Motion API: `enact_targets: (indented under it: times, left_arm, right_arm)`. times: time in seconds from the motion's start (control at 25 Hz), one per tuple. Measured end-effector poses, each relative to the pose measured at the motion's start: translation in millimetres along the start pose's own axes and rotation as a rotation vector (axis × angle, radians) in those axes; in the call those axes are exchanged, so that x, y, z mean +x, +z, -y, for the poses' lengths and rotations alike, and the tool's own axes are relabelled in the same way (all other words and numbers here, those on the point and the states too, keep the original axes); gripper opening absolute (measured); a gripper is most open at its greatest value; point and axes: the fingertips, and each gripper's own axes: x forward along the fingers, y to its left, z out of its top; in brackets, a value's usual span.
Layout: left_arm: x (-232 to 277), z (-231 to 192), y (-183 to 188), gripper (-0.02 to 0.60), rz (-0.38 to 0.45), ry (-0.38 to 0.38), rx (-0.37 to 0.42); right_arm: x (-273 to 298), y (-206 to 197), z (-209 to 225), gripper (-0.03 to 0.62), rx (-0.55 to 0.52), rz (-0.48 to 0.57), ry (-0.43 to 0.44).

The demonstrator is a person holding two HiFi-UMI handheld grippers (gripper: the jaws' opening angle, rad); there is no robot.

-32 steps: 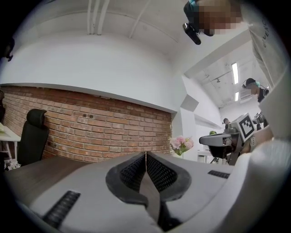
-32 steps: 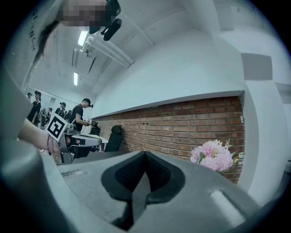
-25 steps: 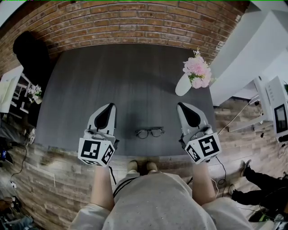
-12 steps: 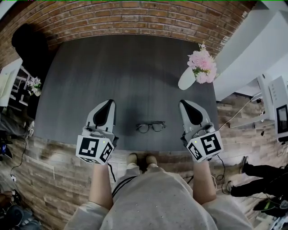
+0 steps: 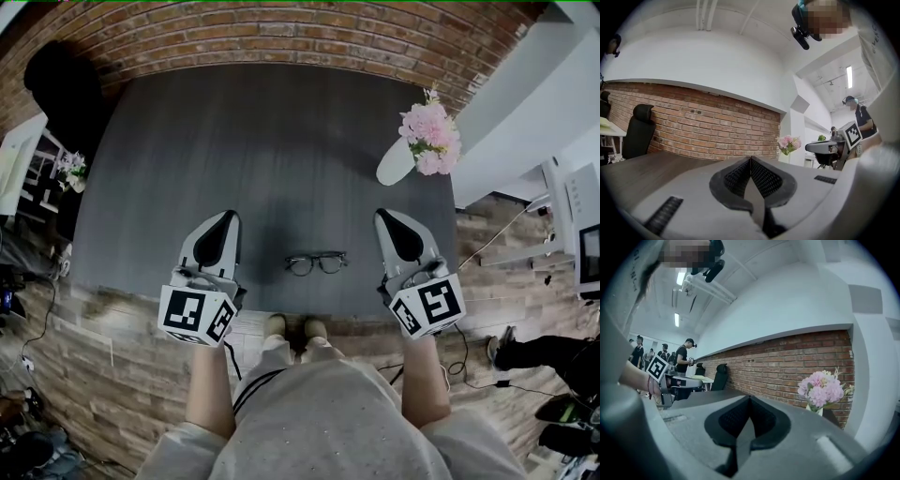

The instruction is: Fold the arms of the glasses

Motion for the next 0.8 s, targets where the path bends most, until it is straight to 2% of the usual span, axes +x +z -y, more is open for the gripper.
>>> enact_targets:
  times: [0.8]
  left_arm:
    - [9, -7, -10, 0.000, -0.020, 0.012, -0.006]
  right_arm:
    - [17, -6, 2, 0.002, -0.002, -0.010, 0.027]
